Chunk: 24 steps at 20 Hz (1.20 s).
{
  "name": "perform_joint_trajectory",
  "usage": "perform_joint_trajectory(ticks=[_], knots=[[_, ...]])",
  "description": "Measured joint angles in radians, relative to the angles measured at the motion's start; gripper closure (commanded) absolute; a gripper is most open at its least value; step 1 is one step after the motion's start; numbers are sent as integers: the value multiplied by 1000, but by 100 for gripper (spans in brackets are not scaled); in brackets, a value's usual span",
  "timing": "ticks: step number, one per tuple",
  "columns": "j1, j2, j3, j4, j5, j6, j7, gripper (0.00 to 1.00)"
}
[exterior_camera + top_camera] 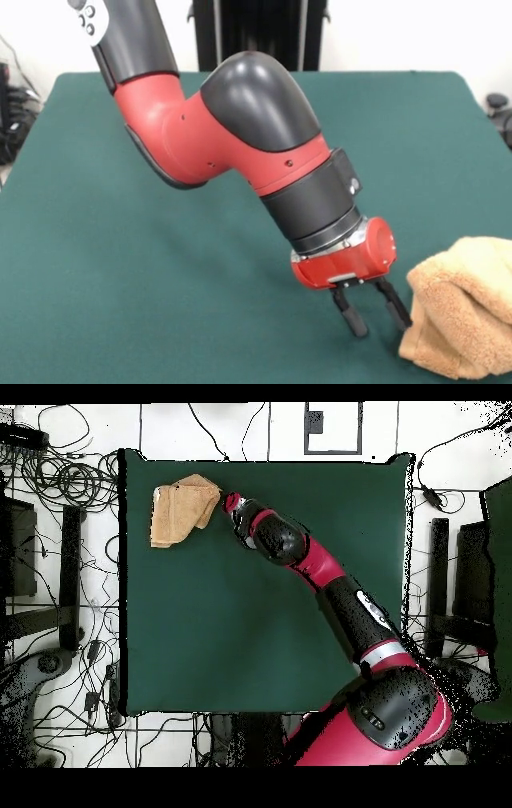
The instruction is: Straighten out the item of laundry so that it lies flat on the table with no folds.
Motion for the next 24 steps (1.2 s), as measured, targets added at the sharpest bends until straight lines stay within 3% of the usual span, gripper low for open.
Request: perform_joint_trajectory(ticks=[17,24], knots=[[-3,21,20,13,27,0,0,0],[-32,67,70,23,45,9,0,0]])
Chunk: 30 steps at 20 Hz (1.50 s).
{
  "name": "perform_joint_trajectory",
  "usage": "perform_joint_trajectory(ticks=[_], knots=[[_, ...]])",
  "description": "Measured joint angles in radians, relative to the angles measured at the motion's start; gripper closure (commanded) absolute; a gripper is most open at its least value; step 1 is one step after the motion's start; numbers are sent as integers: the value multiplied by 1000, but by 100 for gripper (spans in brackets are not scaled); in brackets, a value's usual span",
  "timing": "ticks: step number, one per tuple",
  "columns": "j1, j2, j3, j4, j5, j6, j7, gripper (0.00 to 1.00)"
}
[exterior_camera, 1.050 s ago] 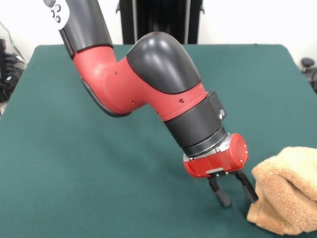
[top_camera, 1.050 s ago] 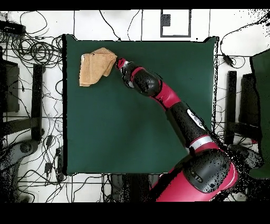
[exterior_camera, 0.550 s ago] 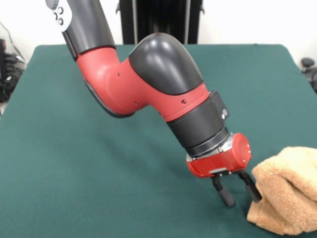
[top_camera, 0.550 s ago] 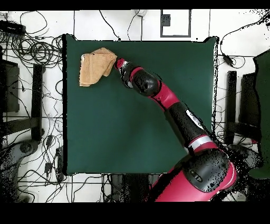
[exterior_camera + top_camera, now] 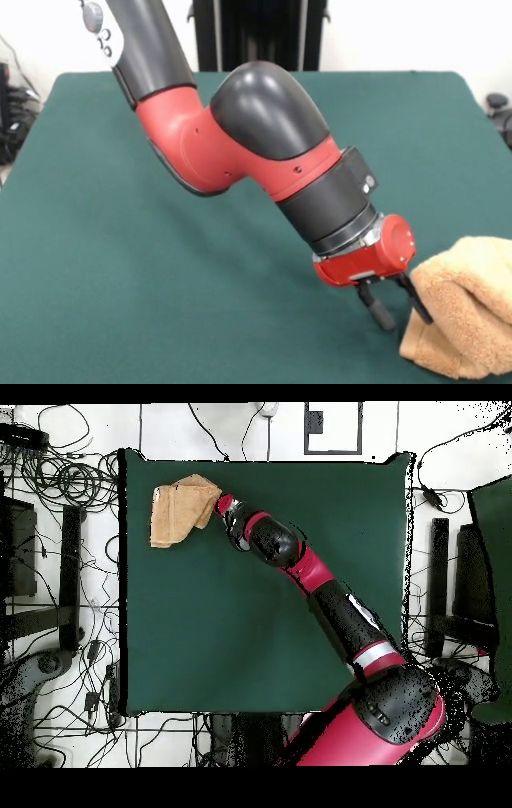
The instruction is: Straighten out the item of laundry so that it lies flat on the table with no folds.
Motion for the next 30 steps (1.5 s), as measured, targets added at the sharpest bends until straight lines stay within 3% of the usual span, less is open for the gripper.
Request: perform_joint_trajectory(ticks=[18,30], knots=[[-40,122,91,27,12,175,0,0],[-41,166,112,48,11,219,0,0]])
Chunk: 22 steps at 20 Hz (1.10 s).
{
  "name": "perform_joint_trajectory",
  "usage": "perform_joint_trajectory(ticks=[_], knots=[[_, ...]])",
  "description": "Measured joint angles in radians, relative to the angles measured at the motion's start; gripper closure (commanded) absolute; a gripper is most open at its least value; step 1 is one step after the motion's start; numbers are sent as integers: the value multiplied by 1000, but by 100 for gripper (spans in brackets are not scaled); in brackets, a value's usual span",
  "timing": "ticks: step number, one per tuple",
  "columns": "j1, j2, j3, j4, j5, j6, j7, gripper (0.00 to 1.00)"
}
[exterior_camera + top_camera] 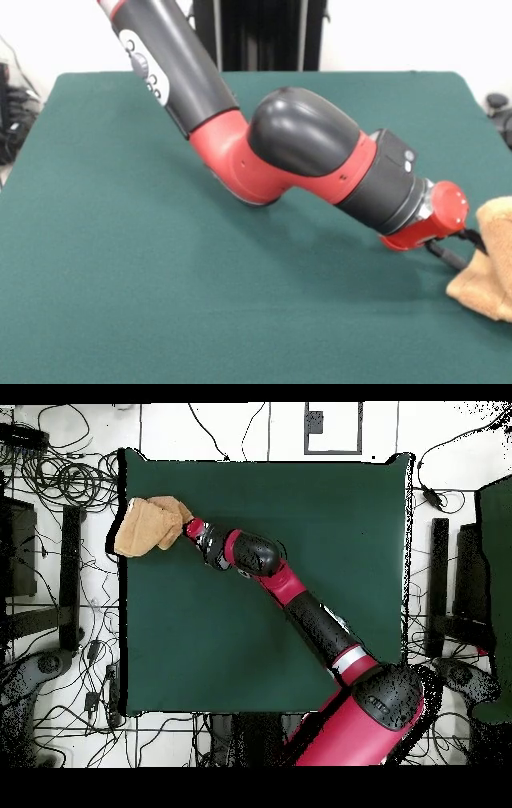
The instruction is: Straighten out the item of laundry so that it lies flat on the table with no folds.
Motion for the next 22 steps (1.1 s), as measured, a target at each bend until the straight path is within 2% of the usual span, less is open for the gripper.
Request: perform_joint_trajectory(ticks=[1,12,22], knots=[[0,1,0,18,-1,0,0,100],[0,-22,-4,84,-10,-26,0,100],[1,-37,-9,95,-10,-47,0,100]])
